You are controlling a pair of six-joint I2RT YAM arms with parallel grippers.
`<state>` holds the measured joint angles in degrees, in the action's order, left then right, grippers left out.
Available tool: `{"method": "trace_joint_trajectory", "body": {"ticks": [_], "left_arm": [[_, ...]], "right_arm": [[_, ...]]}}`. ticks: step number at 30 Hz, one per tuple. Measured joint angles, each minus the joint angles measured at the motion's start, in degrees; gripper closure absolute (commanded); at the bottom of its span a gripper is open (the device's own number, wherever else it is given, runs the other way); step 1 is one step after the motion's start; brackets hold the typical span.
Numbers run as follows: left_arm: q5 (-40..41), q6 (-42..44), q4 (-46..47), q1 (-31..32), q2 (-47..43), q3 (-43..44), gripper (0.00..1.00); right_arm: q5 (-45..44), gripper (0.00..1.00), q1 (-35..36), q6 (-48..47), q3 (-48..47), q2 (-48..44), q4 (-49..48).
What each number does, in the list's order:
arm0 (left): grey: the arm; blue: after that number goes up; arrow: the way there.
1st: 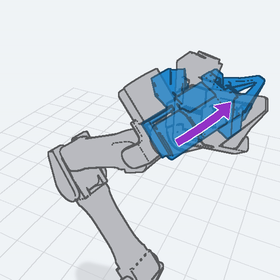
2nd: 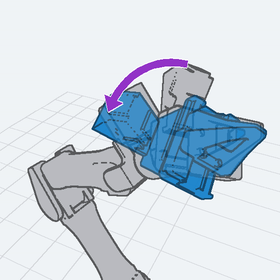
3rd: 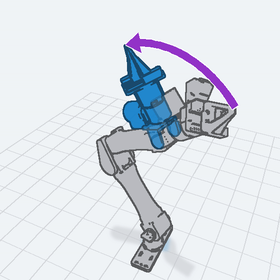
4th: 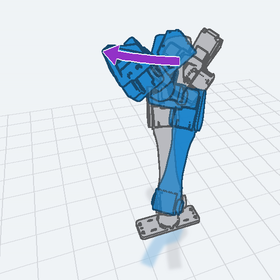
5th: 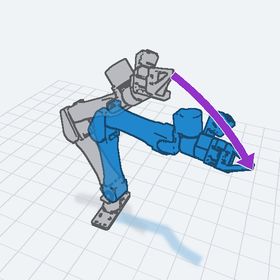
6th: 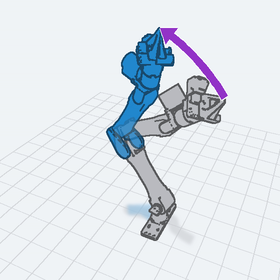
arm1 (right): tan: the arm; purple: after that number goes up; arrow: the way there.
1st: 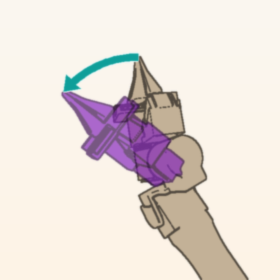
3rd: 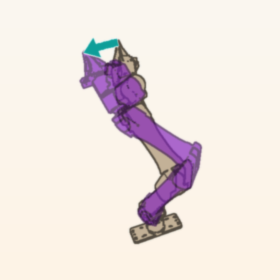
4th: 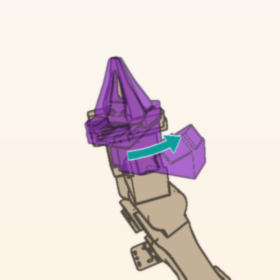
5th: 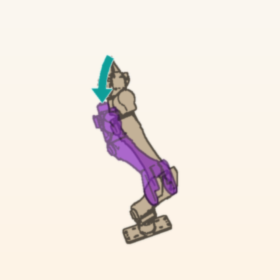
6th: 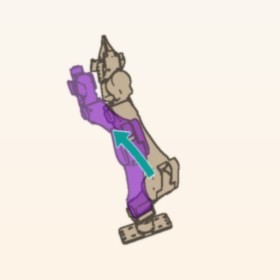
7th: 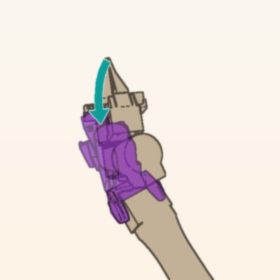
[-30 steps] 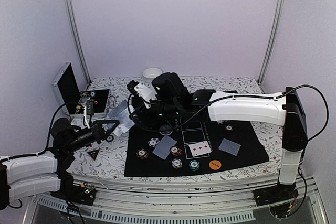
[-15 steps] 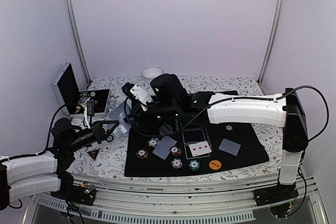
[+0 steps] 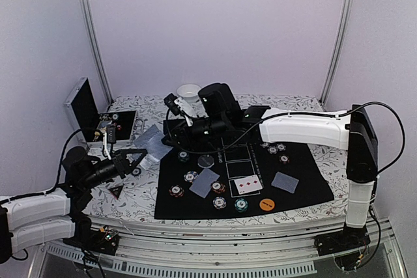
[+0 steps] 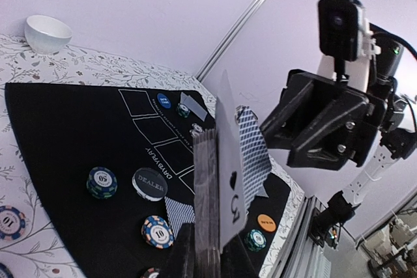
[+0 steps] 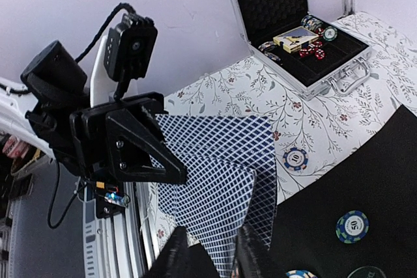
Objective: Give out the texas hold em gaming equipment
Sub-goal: Pick up the poker card from the face-down deck piles.
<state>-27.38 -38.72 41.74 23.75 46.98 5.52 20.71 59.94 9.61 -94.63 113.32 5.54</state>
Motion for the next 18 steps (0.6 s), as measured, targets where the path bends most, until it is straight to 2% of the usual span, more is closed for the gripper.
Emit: {"method": "trace_joint_trajectory", "body": {"ticks": [8, 13, 17, 18], "left_arm": [[0.1, 0.4, -0.9, 0.0, 0.3, 0.0, 1.0], [0.0, 0.5, -0.9, 0.0, 0.3, 0.0, 1.0], [0.3, 0.6, -1.0, 0.0, 0.3, 0.0, 1.0], [0.5, 0.6, -1.0, 0.0, 0.3, 0.0, 1.0]], "right_arm": [[11.5, 0.8, -1.3, 1.8, -5.3, 5.2, 0.6], [13.7, 0.8, -0.8, 2.2, -5.6, 5.3, 0.9], [11.0, 0.97, -0.6, 2.5, -7.3, 5.9, 3.0], [9.7, 0.98, -0.7, 2.7, -7.7, 6.0, 3.8]]}}
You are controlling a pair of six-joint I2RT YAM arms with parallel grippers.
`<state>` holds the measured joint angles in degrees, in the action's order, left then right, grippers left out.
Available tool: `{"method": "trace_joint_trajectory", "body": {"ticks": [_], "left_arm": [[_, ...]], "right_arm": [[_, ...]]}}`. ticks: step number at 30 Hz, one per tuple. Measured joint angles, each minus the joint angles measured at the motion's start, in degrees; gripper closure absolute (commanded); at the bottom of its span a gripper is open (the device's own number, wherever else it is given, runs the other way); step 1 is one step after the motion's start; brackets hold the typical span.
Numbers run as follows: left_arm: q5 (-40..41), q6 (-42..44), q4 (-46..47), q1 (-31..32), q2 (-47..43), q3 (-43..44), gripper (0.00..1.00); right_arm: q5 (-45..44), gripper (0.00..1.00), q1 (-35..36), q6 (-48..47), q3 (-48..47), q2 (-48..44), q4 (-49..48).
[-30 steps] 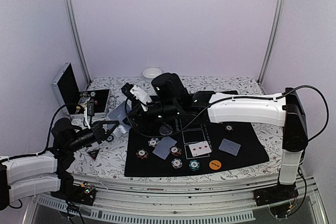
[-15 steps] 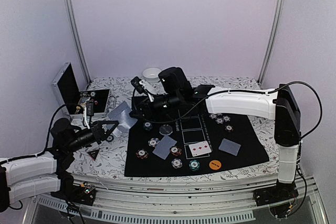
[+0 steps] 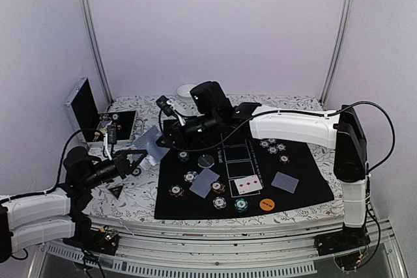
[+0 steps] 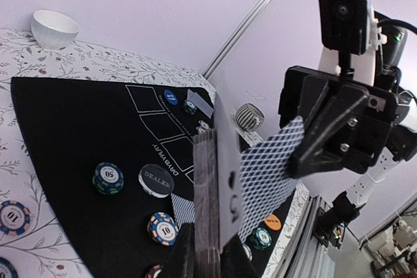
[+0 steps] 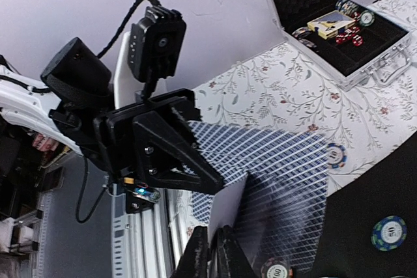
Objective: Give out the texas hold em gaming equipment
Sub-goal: Pick up the poker card from the face-down deck piles.
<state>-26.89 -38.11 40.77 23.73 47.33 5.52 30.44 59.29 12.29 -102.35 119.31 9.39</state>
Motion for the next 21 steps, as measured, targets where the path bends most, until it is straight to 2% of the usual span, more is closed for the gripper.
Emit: {"method": "trace_joint_trajectory", "body": {"ticks": [8, 21], "left_arm": [[0.4, -0.1, -0.3, 0.0, 1.6, 0.4, 1.0], [6.7, -1.0, -8.6, -1.5, 10.7, 0.8, 1.0]], "right_arm": [[-7.4, 0.98, -1.0, 0.9, -0.4, 0.1, 3.6], [-5.7, 0.98, -1.9, 4.9, -1.7, 10.6, -1.9]]}}
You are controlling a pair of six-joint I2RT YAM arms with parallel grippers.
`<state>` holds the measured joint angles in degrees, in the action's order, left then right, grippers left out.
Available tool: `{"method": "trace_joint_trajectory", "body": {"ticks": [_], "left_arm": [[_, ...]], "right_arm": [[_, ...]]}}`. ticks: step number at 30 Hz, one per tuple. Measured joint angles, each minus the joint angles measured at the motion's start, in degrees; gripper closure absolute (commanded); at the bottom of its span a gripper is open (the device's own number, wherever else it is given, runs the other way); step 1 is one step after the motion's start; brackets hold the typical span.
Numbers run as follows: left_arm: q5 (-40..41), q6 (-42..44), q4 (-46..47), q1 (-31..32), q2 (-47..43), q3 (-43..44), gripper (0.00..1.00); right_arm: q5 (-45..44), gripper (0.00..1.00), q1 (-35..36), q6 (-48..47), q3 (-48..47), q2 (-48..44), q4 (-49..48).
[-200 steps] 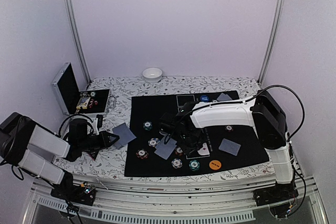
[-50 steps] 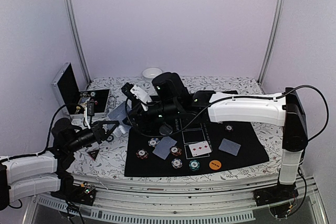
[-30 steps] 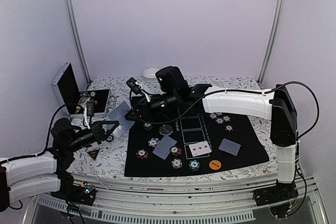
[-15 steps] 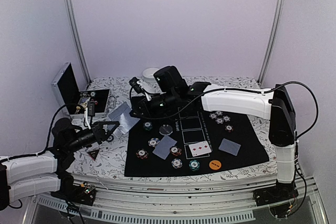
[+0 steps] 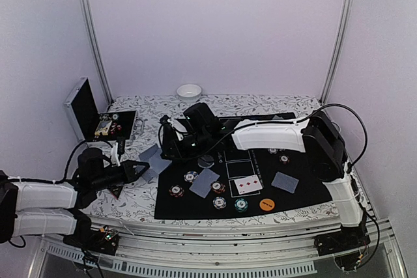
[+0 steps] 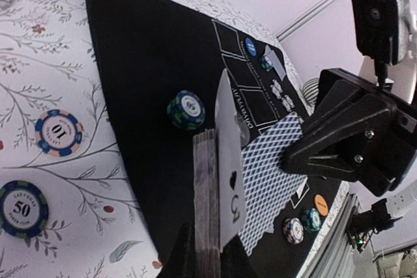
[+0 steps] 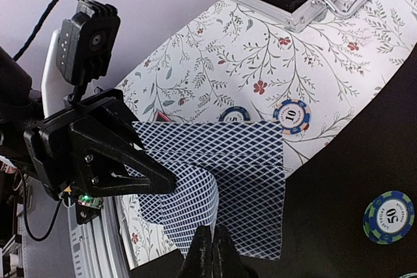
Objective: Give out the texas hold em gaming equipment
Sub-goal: Pick up the poker card from the face-down deck piles.
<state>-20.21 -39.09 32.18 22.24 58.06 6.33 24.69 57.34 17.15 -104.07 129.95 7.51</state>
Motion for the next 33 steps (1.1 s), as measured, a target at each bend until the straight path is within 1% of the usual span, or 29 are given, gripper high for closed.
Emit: {"method": "trace_joint_trajectory", "body": {"ticks": [6, 8, 16, 21, 28, 33], "left_arm": [[-1.8, 0.1, 3.2, -1.7, 6.3, -1.4, 0.99], [-2.1, 0.2, 5.3, -1.9, 7.2, -2.0, 0.96], [-3.0, 1.2, 10.3, -2.6, 10.9, -2.5, 0.95], [-3.4, 1.1, 14.1, -2.9, 16.4, -2.1, 0.94], [-4.0, 0.8, 16.9, -3.3, 25.5, -2.0, 0.91], [-5.3, 0.0, 20.5, -3.9, 29.9, -1.4, 0.83]], "right_arm": [[0.1, 0.98, 0.1, 0.7, -0.7, 2.7, -0.4], [0.1, 0.98, 0.1, 0.9, -0.7, 2.7, -0.5], [-0.1, 0.98, -0.1, 0.9, -0.7, 2.7, -0.7], [-0.1, 0.98, -0.1, 1.0, -0.8, 3.4, -0.7], [0.1, 0.98, -0.4, 1.6, -1.4, 8.6, -1.5], [-0.3, 0.98, -0.6, 1.7, -1.5, 8.7, -1.7]]}}
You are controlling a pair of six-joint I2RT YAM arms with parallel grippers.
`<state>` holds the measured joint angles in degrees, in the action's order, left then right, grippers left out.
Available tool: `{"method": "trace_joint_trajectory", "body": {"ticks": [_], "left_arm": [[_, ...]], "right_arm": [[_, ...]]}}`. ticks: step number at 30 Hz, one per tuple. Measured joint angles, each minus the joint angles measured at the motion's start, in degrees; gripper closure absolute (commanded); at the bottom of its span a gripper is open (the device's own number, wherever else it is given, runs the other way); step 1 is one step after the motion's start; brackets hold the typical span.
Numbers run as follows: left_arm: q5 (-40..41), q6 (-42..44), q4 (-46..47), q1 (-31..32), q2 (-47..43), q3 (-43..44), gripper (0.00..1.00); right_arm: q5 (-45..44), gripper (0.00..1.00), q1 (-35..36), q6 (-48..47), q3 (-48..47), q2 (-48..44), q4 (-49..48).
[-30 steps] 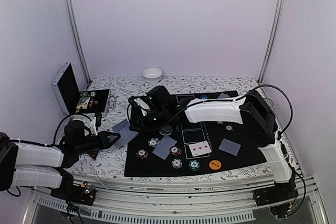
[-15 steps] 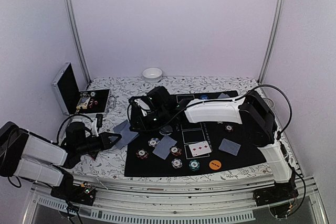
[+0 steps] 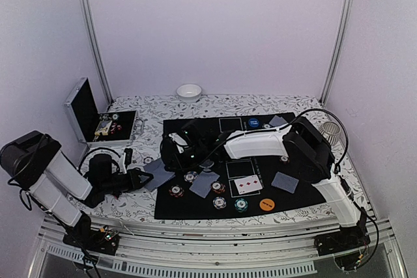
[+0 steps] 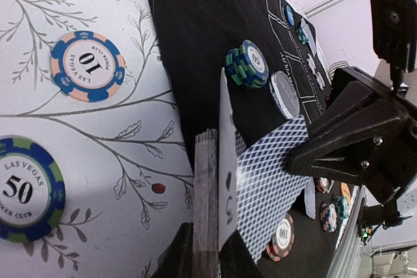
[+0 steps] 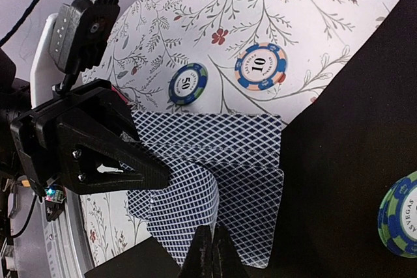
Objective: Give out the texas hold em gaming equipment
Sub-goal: Pick up the poker card from the face-down deck piles, then flop the poker card in the community card area.
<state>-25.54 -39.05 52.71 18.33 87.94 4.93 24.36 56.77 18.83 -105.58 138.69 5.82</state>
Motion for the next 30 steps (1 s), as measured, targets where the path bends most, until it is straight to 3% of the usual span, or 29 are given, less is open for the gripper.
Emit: {"method": "trace_joint_trajectory", "body": {"ticks": [9, 16, 18, 30], "left_arm": [[0.9, -0.5, 0.0, -1.7, 1.7, 0.0, 0.8], [0.1, -0.6, 1.1, -2.0, 2.5, 0.3, 1.0], [0.0, -0.7, 1.4, -2.0, 2.6, 0.4, 1.0], [-0.4, -0.9, 1.1, -2.1, 1.6, 0.4, 1.0]], "right_arm": [[-2.3, 0.98, -1.7, -0.4, 1.1, -0.5, 0.9], [-1.8, 0.98, -4.1, -0.5, 1.4, -0.8, 1.9], [-1.5, 0.98, -4.2, -0.5, 1.7, -1.7, 2.4], [1.6, 0.98, -4.5, -1.9, 5.4, -22.5, 4.4]]}}
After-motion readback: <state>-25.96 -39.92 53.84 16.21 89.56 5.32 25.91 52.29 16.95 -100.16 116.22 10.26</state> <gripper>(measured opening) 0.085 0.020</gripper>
